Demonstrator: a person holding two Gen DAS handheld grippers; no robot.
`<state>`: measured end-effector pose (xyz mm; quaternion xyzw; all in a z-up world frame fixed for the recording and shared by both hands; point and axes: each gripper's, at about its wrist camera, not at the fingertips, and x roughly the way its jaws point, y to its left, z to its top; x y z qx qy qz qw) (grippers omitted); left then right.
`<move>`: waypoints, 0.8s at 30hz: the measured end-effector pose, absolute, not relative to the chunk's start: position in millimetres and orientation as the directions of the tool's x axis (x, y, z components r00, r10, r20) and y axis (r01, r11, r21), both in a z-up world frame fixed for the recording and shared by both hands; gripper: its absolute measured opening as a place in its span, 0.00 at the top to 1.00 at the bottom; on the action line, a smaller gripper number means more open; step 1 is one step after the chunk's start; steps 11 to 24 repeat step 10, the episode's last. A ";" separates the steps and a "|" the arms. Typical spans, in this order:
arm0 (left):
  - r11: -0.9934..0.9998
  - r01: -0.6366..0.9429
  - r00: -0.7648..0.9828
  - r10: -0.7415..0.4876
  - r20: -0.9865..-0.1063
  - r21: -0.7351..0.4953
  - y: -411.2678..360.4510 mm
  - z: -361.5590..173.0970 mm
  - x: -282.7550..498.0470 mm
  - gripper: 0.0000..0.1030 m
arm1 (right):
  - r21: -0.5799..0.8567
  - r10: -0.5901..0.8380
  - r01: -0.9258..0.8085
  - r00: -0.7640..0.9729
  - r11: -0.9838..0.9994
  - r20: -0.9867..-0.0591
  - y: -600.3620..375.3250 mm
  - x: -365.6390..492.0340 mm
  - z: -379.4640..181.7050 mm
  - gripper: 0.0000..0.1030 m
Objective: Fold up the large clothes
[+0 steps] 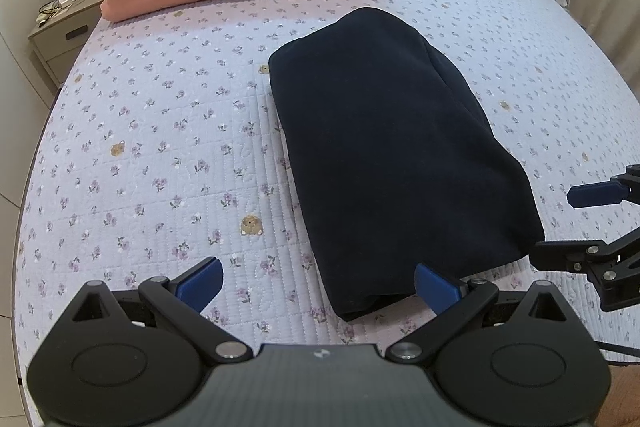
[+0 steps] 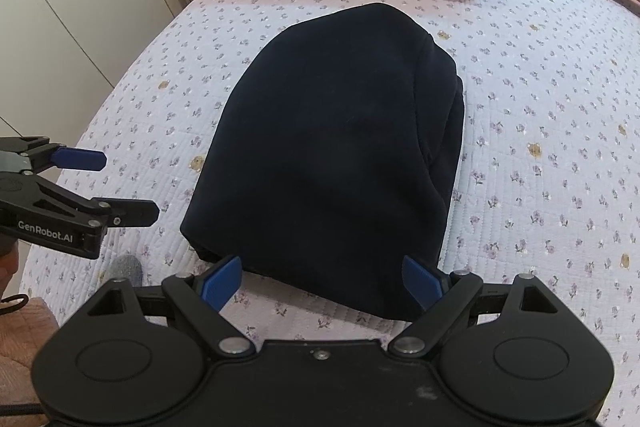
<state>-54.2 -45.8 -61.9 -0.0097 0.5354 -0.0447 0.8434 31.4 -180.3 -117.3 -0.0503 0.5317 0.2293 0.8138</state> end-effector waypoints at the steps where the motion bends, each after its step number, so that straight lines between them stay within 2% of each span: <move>1: 0.996 0.066 0.422 -0.085 -0.903 -0.063 -46.1 -62.0 -54.0 0.00 | 0.162 0.319 -0.428 0.327 0.889 -0.889 -180.1 31.3 -117.6 0.00; 24: 0.996 0.077 0.411 -0.081 -0.908 -0.055 -47.1 -63.2 -53.8 0.00 | 0.161 0.322 -0.436 0.325 0.885 -0.889 -181.3 31.6 -117.6 0.00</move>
